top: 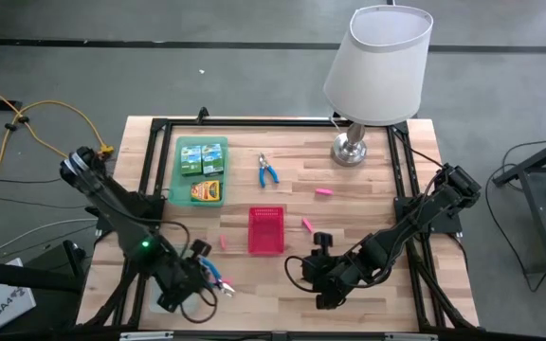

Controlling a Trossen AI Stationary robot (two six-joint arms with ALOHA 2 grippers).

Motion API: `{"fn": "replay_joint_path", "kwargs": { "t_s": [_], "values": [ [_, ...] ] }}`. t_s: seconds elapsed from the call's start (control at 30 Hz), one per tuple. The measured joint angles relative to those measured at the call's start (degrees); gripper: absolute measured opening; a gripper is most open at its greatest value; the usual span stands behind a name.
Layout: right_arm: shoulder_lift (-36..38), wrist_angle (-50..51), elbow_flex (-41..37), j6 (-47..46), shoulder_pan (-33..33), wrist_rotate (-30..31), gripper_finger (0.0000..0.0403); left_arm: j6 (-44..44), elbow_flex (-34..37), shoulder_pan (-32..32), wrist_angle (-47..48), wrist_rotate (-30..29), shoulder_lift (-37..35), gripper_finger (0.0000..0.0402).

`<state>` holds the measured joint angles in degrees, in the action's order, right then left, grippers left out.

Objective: Pick & Place School Supplies
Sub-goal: Put the bottom blue hole puncher into the grey bin

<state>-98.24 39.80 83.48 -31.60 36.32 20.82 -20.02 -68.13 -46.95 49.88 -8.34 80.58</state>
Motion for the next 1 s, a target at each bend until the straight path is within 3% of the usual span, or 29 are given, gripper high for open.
{"fn": "replay_joint_path", "kwargs": {
  "t_s": [0.17,0.37,0.6,1.0],
  "values": [
    [0.0,-2.5,0.0,1.6,-0.1,0.0,0.0138,-1.8,0.0,-3.7,9.5,-0.2,-1.5,0.0047],
    [0.0,-7.2,0.0,0.0,-0.5,0.2,0.0138,3.8,0.0,-7.6,12.3,0.9,-1.5,0.0047],
    [0.0,-14.0,0.0,1.3,-0.5,0.2,0.0138,4.7,0.1,-9.8,16.5,2.7,-1.6,0.0047],
    [0.0,-26.6,0.0,1.8,-0.5,2.0,0.0138,6.6,9.0,-12.9,13.9,6.0,-9.8,0.0043]
  ]
}}
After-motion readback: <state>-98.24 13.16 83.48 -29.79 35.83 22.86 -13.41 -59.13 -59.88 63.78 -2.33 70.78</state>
